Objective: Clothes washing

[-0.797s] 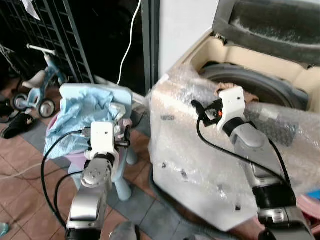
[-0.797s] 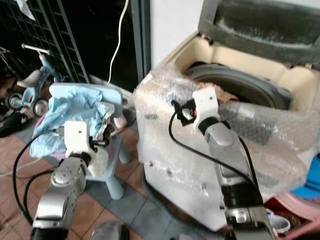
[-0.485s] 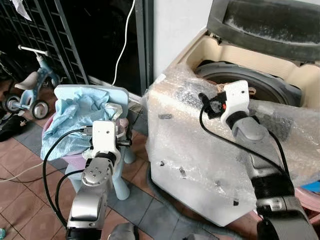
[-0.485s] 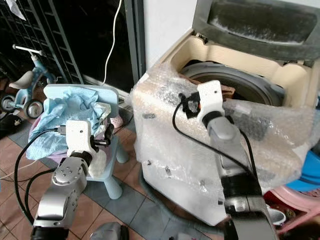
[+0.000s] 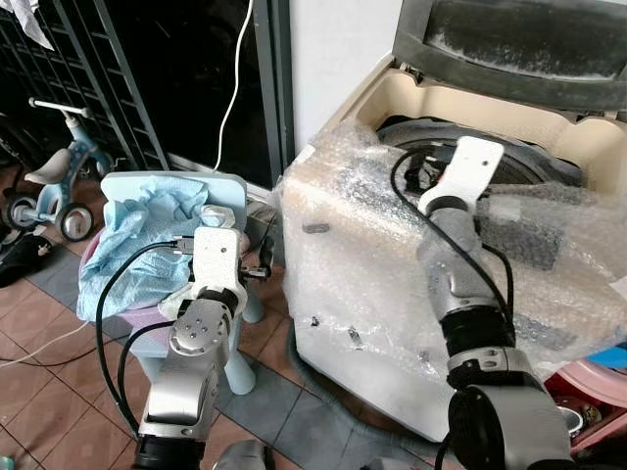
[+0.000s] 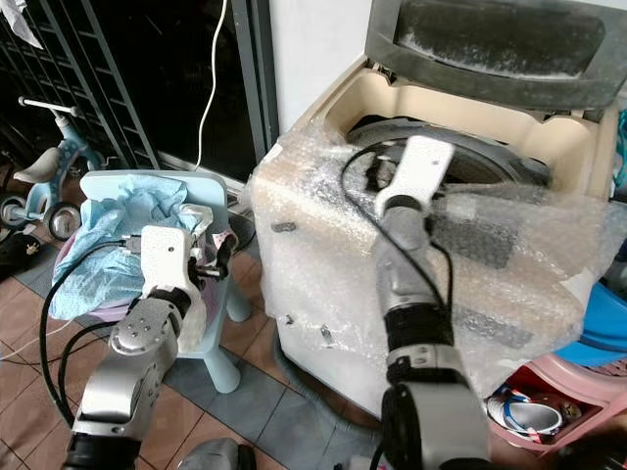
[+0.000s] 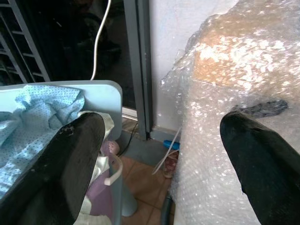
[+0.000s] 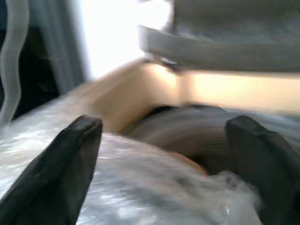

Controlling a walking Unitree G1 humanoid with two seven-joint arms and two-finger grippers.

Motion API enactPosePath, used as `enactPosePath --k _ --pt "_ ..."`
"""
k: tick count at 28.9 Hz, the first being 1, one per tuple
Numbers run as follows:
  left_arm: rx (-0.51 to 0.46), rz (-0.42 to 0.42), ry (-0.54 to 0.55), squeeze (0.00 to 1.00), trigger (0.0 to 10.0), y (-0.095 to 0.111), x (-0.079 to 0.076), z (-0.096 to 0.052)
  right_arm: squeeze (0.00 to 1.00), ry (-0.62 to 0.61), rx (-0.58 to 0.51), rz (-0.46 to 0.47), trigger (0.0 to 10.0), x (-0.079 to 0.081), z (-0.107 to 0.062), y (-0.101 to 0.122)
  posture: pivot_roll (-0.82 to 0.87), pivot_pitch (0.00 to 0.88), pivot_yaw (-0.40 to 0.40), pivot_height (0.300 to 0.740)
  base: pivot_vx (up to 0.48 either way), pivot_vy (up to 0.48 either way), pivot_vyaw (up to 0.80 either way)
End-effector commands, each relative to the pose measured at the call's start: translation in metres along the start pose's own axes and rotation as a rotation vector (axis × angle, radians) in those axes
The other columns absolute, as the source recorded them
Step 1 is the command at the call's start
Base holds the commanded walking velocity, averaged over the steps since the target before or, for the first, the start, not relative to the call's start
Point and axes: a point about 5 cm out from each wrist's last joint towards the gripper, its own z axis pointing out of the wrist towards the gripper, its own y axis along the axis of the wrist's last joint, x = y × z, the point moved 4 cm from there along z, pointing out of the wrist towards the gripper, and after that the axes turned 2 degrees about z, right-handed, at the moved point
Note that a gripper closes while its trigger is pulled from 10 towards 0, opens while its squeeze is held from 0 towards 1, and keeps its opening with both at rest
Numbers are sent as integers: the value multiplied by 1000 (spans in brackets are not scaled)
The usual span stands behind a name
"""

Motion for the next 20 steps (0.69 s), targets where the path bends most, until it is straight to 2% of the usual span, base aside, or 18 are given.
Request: enactPosePath --k 1,3,4,5,9,12,15,18,20 --pt "5 -9 34 0 10000 -2 11 -1 0 132 -76 -46 10000 19 -6 15 -20 0 37 740 0 0 0" --pt "8 -21 54 0 10000 -4 12 0 0 242 -60 -30 10000 25 -15 13 -27 0 27 740 0 0 0" --pt "8 -21 54 0 10000 -4 12 0 0 242 -60 -30 10000 25 -15 13 -27 0 27 740 0 0 0" --pt "3 -28 57 0 10000 -3 11 0 0 294 -68 -57 10000 28 -18 14 -27 0 27 740 0 0 0" --pt "-20 -49 56 0 10000 3 6 3 0 402 -131 -172 10000 24 -18 31 -45 0 9 740 0 454 0" --pt "-26 -45 48 0 10000 4 5 4 0 473 -162 -174 10000 27 -17 48 -51 0 15 740 0 480 0" --pt "-26 -31 43 0 10000 3 7 3 0 668 -131 -160 10000 43 -32 44 -52 0 20 740 0 480 0" --pt "-19 -22 42 0 10000 1 8 2 0 677 -66 -145 10000 38 -39 28 -46 0 19 740 0 480 0" --pt "-24 -19 43 0 10000 2 8 2 0 696 -60 -163 10000 38 -45 25 -46 0 17 740 0 480 0"
